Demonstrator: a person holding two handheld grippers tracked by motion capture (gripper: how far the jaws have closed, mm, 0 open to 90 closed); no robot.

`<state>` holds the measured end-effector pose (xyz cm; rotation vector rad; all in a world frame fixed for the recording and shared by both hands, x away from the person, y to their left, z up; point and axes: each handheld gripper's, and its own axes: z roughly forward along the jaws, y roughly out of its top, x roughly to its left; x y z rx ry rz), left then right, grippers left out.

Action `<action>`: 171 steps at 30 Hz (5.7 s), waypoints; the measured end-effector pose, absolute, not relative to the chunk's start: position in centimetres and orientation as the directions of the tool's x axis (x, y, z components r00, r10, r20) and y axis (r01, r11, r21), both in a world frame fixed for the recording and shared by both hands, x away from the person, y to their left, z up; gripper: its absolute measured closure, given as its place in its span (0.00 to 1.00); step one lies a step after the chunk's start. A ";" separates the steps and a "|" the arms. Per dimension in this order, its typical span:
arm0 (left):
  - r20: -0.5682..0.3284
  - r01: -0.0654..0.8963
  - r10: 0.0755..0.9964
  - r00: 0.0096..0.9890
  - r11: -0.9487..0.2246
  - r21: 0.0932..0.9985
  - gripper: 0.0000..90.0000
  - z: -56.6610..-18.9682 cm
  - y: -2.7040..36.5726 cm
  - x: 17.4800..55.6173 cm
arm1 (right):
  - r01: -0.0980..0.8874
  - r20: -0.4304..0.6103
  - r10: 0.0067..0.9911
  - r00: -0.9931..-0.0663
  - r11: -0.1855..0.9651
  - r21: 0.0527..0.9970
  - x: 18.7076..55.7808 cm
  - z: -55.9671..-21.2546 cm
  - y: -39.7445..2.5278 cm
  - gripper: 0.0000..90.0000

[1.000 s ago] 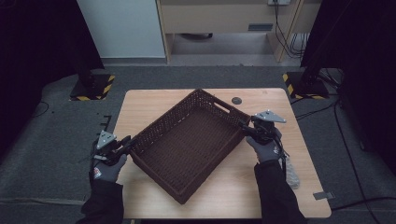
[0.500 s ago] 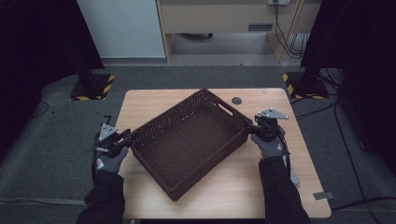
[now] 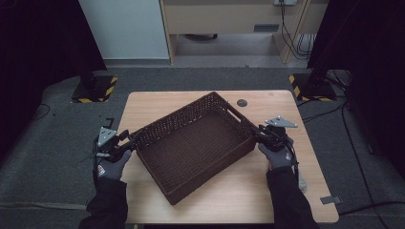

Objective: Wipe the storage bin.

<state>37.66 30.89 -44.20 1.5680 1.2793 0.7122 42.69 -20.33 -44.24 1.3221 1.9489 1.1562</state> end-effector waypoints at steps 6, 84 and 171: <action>-0.122 0.385 0.948 0.295 -0.001 0.923 0.48 -43.4 30.4 36.5 | 0.483 0.064 0.912 -0.404 0.153 0.862 40.3 -44.2 -20.7 0.70; -0.069 0.503 0.914 0.401 -0.157 0.850 0.60 -46.0 29.8 38.3 | 0.492 0.045 0.856 -0.514 0.252 0.833 35.4 -44.3 -18.5 0.79; -0.072 0.500 0.908 0.413 -0.160 0.851 0.61 -46.2 29.7 39.1 | 0.488 0.170 0.896 -0.411 0.058 0.871 39.0 -44.9 -28.1 0.75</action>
